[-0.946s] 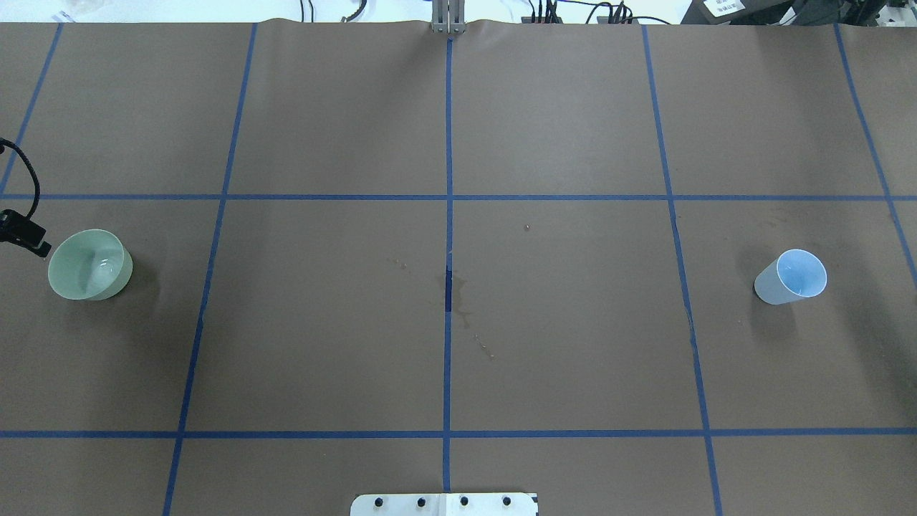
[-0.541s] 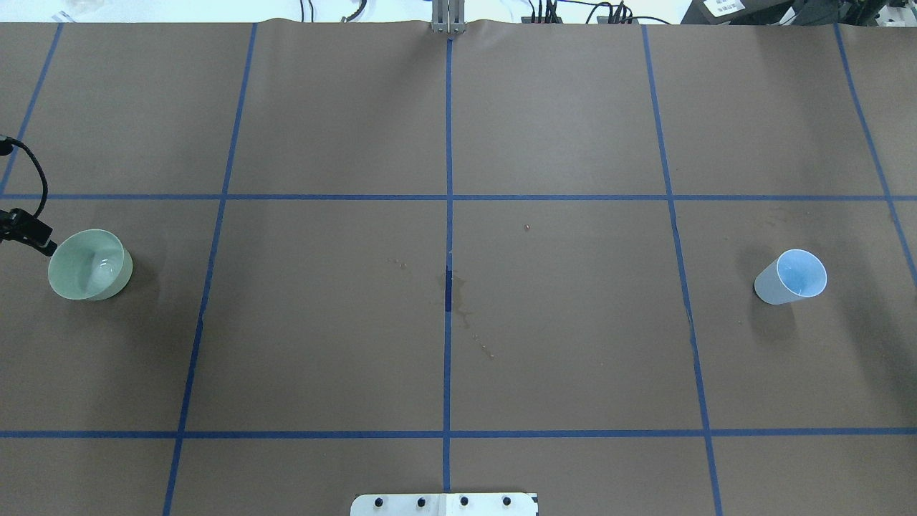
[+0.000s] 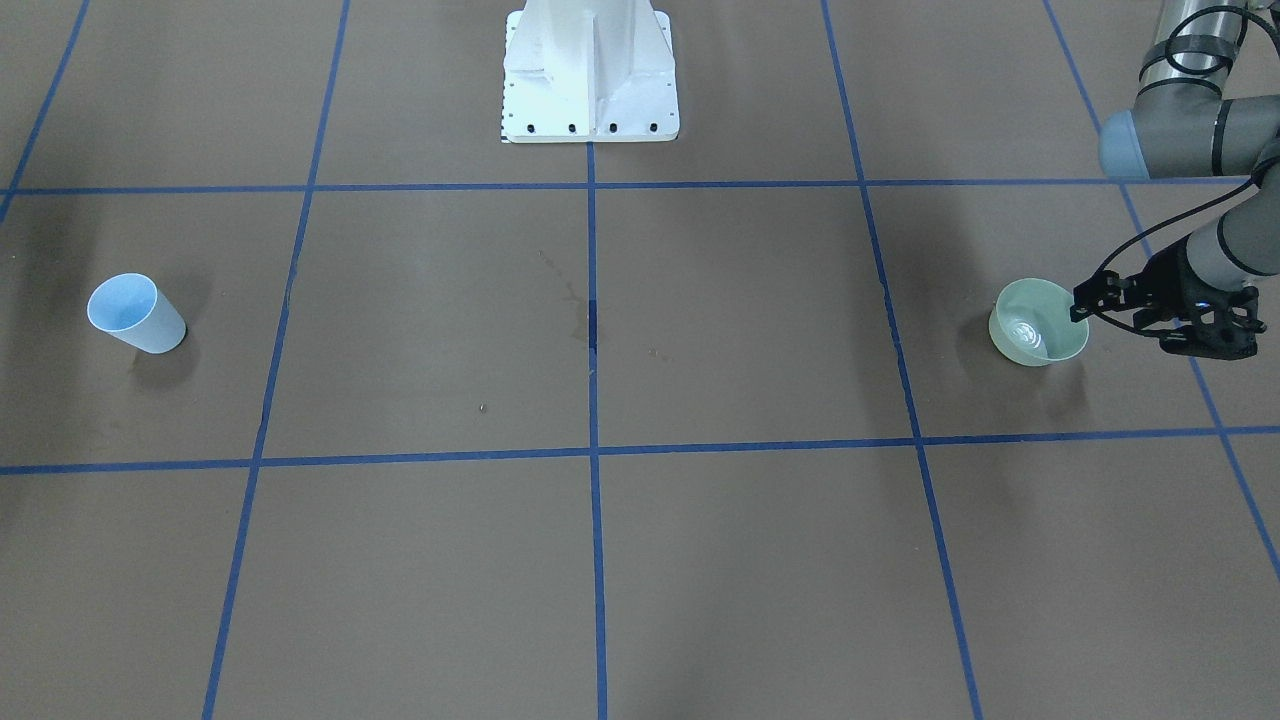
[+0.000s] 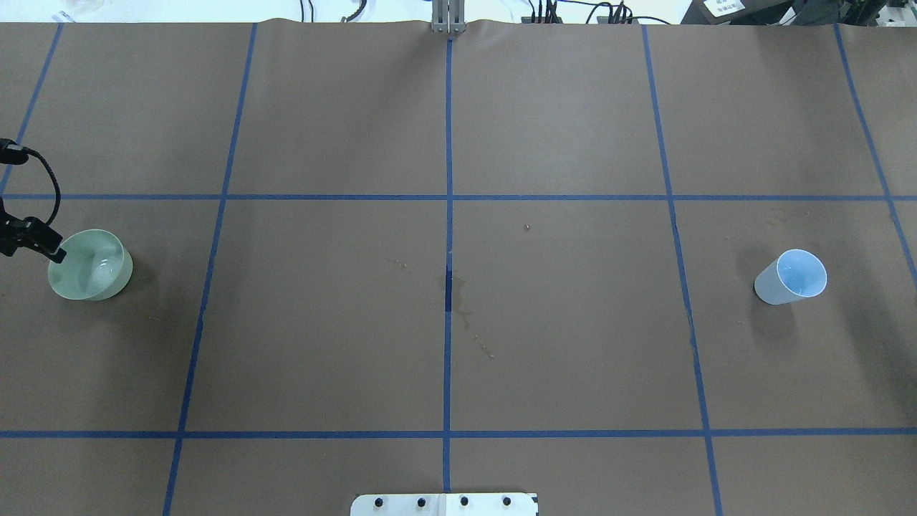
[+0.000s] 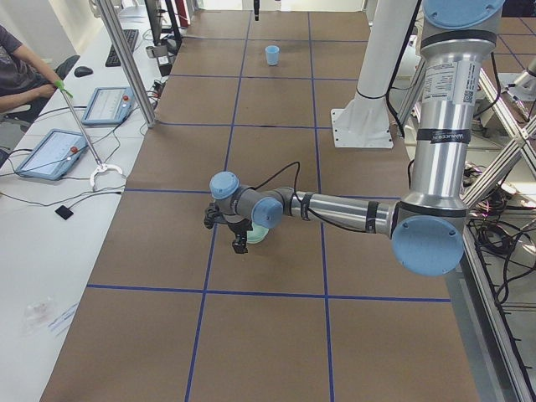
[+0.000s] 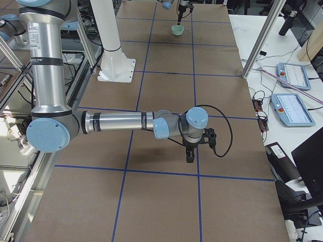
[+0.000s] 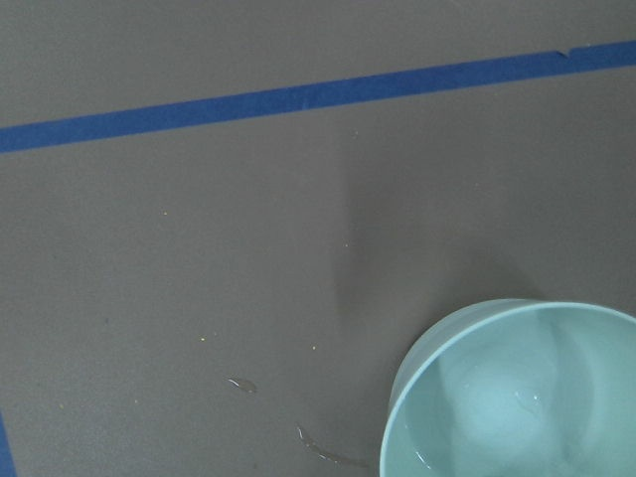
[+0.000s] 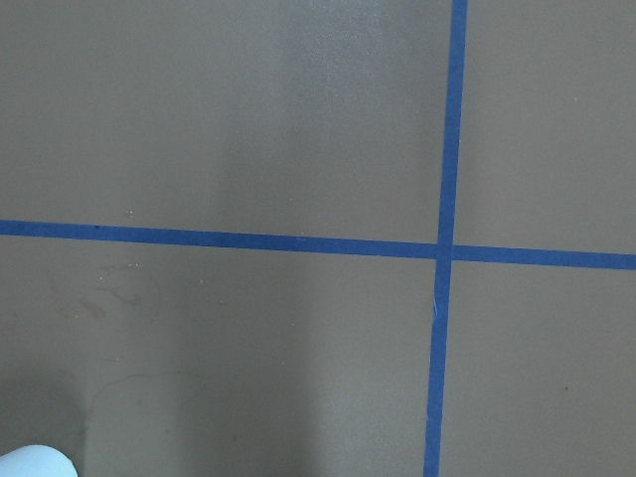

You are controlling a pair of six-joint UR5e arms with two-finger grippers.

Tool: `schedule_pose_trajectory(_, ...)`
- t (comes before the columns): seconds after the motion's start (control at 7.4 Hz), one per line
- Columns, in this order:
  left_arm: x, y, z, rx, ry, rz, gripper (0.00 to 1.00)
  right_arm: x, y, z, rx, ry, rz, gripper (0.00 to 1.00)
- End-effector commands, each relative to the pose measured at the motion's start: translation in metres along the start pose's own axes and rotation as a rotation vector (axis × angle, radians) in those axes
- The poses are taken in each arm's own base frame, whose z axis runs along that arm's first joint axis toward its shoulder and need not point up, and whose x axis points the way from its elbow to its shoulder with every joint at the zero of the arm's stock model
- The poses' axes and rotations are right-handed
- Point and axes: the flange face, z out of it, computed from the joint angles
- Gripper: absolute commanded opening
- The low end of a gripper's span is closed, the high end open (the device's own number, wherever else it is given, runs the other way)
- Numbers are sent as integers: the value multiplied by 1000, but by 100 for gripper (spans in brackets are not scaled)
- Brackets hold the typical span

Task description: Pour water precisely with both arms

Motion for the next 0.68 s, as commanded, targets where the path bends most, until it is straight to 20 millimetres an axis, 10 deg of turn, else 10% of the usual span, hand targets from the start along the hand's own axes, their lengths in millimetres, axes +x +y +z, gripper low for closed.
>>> schedule_pose_trajectory(0.0,1,0,8,2,6,19,81,0,2,1,-3,-8,2,100)
schedule_pose_trajectory(0.54,8,1,13,-7,8,32,52,-2,2,-1,1,-11,-3,100)
